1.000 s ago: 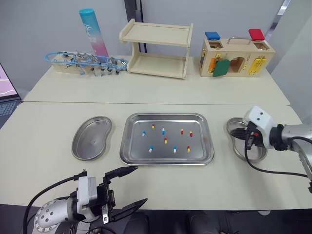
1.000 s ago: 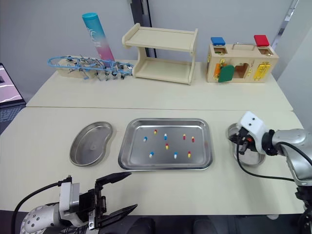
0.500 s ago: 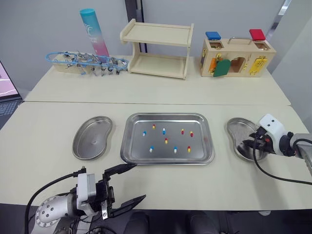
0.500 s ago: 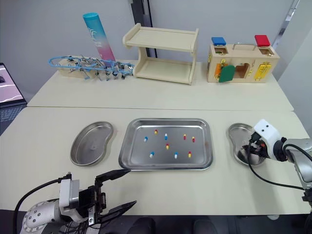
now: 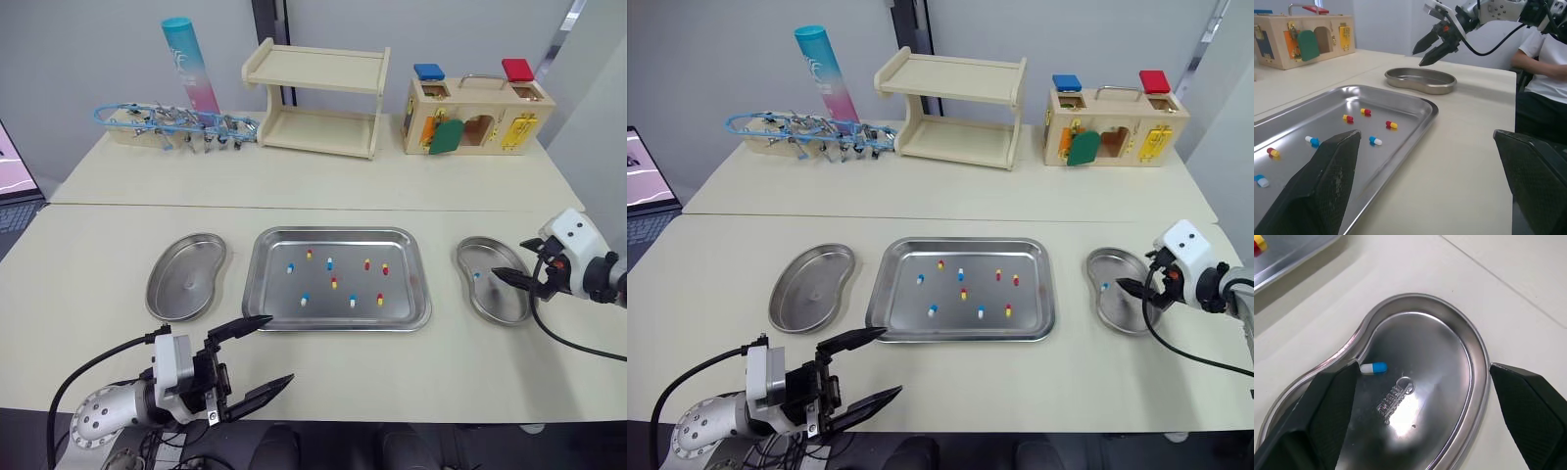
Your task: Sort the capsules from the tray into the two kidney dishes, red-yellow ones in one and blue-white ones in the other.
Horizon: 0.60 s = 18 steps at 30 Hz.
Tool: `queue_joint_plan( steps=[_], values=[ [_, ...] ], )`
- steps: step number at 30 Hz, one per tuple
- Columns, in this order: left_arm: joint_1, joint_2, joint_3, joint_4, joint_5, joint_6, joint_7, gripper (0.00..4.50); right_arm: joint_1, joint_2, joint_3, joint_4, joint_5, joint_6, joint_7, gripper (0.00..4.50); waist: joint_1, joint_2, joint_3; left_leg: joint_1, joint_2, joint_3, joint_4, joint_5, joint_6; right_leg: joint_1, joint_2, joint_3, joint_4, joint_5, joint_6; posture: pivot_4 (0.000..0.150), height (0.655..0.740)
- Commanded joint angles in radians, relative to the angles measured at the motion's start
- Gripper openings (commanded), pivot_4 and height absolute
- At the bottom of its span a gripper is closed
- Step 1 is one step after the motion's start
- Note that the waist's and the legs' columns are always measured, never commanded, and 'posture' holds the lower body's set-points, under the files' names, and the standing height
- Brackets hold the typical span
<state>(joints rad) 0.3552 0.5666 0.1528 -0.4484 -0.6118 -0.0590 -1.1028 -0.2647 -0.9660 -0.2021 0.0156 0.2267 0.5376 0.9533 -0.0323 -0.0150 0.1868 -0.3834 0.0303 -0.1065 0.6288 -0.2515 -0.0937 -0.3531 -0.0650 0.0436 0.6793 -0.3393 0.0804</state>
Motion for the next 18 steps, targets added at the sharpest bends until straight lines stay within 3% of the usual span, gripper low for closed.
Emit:
queue_joint_plan(
  steps=[1, 10, 18],
  values=[
    [-0.001, 0.017, 0.018, -0.060, -0.008, 0.027, 0.037, 4.50, 0.052, -0.032, -0.096, -0.005, 0.023, -0.167, 0.057, 4.48, 0.000, 0.000, 0.000, 0.000, 0.000, 0.000, 0.000, 0.000, 0.000, 0.000, 0.000, 0.000, 0.000, 0.000, 0.000, 0.150, 0.7400],
    [-0.002, 0.044, 0.061, -0.139, -0.032, 0.119, 0.137, 4.50, 0.268, -0.097, -0.281, 0.103, 0.073, -0.461, 0.271, 4.48, 0.001, 0.000, 0.000, 0.002, 0.000, 0.000, 0.000, 0.000, 0.000, 0.002, 0.000, 0.000, 0.000, 0.000, 0.000, 0.150, 0.7400],
    [0.065, 0.041, 0.183, -0.151, -0.059, 0.155, 0.194, 4.50, 0.325, -0.130, -0.308, 0.191, 0.071, -0.517, 0.310, 4.48, -0.005, 0.000, 0.000, 0.003, 0.000, 0.001, 0.000, 0.000, 0.000, 0.002, 0.000, 0.001, 0.000, 0.000, 0.000, 0.150, 0.7400]
  ],
)
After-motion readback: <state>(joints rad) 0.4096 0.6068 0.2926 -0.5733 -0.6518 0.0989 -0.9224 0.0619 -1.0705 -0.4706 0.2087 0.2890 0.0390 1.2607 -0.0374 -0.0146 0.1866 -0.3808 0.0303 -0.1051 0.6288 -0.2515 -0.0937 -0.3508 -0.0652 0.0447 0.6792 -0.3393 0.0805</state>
